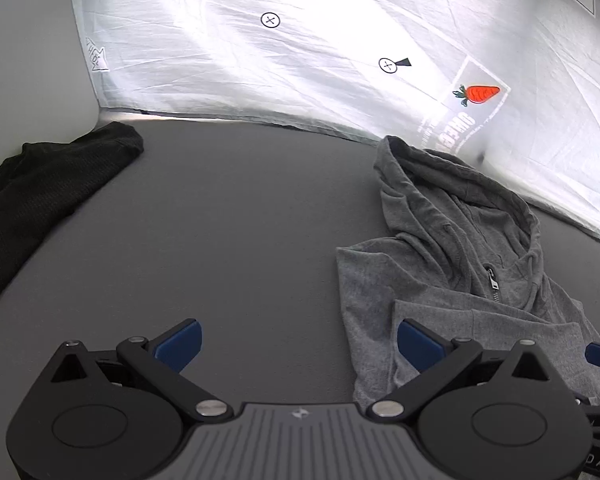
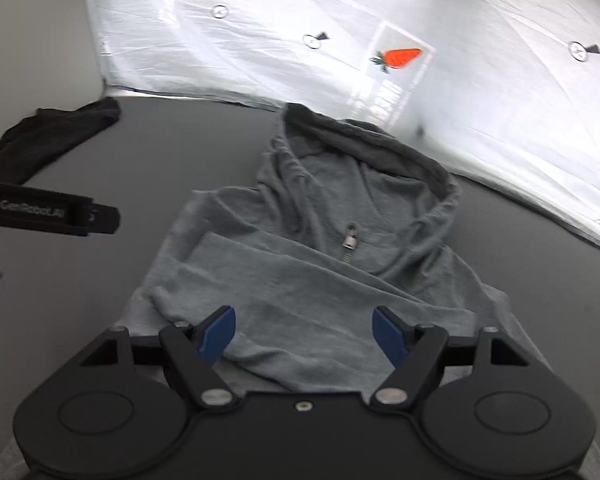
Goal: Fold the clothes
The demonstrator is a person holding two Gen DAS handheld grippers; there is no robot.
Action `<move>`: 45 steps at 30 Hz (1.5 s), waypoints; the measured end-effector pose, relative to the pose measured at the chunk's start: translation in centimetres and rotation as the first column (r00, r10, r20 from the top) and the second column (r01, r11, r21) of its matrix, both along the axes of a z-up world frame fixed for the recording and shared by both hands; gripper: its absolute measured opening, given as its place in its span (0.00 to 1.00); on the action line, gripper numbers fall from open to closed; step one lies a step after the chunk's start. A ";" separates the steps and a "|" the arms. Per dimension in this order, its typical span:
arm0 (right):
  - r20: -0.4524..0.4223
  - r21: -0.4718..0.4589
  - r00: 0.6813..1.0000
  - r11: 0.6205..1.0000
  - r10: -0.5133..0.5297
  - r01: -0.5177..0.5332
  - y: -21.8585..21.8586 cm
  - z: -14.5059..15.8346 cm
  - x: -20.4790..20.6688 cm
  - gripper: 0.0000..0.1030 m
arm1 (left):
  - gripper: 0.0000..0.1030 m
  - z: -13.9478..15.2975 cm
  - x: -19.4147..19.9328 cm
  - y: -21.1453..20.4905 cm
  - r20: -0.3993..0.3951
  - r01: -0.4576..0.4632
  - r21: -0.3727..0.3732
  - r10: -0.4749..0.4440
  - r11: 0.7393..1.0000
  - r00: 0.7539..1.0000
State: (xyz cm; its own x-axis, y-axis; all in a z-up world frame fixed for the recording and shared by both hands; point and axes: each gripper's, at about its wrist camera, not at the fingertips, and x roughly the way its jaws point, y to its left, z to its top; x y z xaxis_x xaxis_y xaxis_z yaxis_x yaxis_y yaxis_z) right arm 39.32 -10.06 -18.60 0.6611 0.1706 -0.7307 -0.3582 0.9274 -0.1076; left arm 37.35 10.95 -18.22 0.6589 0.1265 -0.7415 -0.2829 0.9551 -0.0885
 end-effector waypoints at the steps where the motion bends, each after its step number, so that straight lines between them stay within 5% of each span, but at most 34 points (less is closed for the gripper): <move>1: -0.002 -0.033 0.998 0.998 -0.059 0.059 -1.5 -0.6 0.3 0.76 | 1.00 0.1 0.3 -1.0 0.002 0.025 -0.007 -0.025 1.000 1.000; 5: -0.032 -0.160 0.981 0.969 -0.194 0.186 -6.3 -3.6 0.4 0.77 | 1.00 0.3 0.6 -5.2 -0.007 0.140 -0.031 -0.141 0.990 0.990; 14: 0.006 -0.067 0.959 0.957 -0.284 0.283 -9.8 -1.8 -3.7 0.81 | 1.00 1.1 -3.3 -8.9 -0.047 0.259 0.016 -0.258 0.966 0.965; 22: -0.120 -0.006 0.921 0.928 -0.371 0.373 -10.8 -2.2 -9.3 0.91 | 1.00 -1.0 -8.7 -9.2 -0.128 0.324 -0.032 -0.325 0.946 0.937; 29: -0.138 -0.191 0.910 0.912 -0.391 0.363 -7.7 -5.0 -15.0 0.96 | 1.00 -5.7 -11.2 -7.7 -0.249 0.357 -0.090 -0.369 0.930 0.896; 32: -0.127 -0.186 0.909 0.910 -0.397 0.371 -7.6 -5.0 -16.1 0.97 | 1.00 -6.1 -12.2 -8.3 -0.233 0.446 -0.022 -0.439 0.895 0.868; 36: -0.251 -0.070 0.852 0.886 -0.460 0.458 -10.0 -5.2 -14.7 1.00 | 1.00 -6.6 -12.8 -9.5 -0.244 0.500 0.060 -0.472 0.864 0.847; 38: -0.316 -0.004 0.833 0.878 -0.455 0.478 -11.5 -5.5 -14.2 1.00 | 1.00 -6.4 -12.4 -9.5 -0.260 0.470 0.046 -0.444 0.881 0.858; 43: -0.344 0.043 0.878 0.928 -0.333 0.369 -12.8 -5.6 -14.0 1.00 | 1.00 -6.0 -10.2 -10.5 -0.339 0.356 0.030 -0.326 0.934 0.882; 45: -0.326 0.076 0.900 0.941 -0.289 0.330 -13.9 -5.1 -14.1 0.92 | 1.00 -5.2 -9.3 -11.3 -0.347 0.289 0.027 -0.262 0.957 0.900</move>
